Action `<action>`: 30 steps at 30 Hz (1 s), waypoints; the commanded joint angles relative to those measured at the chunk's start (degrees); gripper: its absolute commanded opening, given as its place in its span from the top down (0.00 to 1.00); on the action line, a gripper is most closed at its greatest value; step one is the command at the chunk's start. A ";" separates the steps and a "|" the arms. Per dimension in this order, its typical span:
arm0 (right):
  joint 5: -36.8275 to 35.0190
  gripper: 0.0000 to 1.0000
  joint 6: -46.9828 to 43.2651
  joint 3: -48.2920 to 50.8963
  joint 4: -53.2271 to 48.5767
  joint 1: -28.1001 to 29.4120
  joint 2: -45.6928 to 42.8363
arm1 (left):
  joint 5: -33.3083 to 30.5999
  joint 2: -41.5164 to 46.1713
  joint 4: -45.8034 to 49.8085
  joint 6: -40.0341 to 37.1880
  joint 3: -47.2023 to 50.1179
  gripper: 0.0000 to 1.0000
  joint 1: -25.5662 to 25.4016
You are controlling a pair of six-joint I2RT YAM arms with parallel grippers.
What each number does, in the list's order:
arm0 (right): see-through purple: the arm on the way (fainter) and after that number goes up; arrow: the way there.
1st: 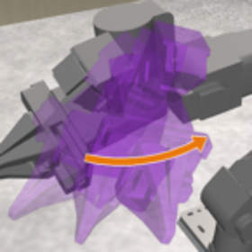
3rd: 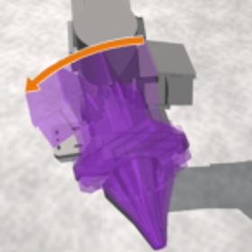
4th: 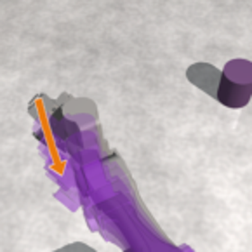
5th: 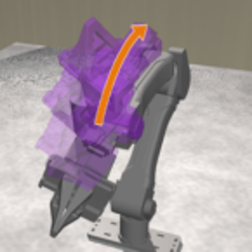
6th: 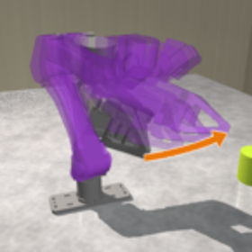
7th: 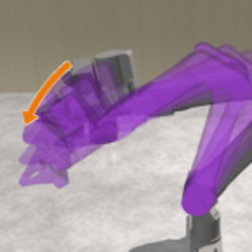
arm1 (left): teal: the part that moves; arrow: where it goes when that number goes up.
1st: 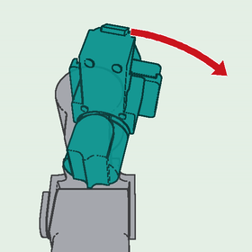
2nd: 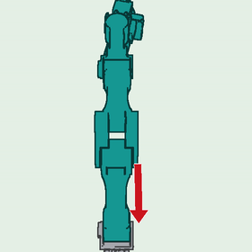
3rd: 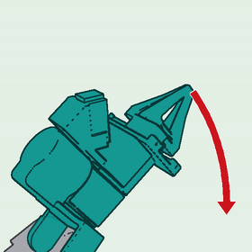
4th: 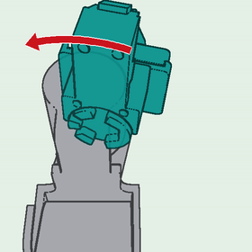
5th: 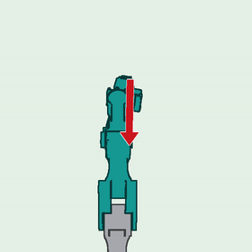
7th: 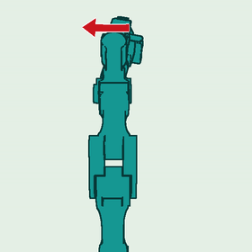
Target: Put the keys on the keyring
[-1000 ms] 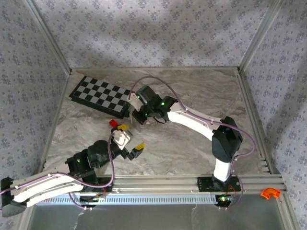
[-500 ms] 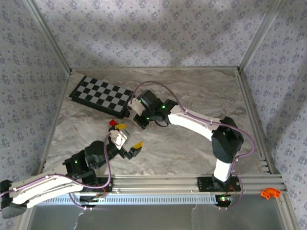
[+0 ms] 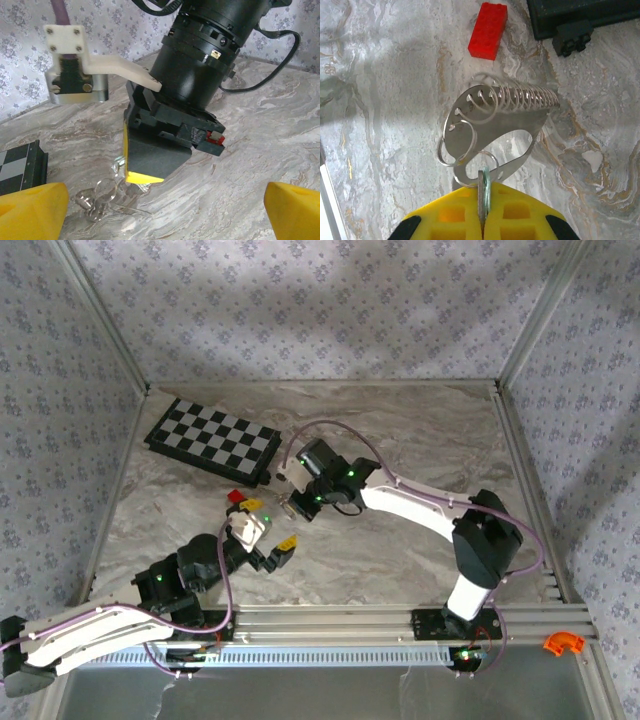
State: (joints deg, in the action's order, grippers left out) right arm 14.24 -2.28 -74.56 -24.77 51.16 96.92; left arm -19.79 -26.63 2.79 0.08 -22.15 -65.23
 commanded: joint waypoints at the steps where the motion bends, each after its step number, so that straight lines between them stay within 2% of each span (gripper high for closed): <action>1: 2.74 1.00 2.30 1.85 0.77 0.26 -2.36 | -0.51 0.70 -1.93 -0.41 -0.15 0.01 0.37; 9: 7.86 1.00 5.70 5.74 2.48 0.26 -4.90 | -0.93 1.22 -0.69 -0.98 -1.05 0.01 0.46; 30: 7.07 1.00 10.45 18.82 -0.18 0.44 -10.42 | -0.28 0.78 -1.48 -0.26 -0.09 0.01 0.90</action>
State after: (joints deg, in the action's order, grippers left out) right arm 20.67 6.50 -57.17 -23.59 51.16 88.20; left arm -19.79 -26.92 2.79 -0.54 -22.15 -64.60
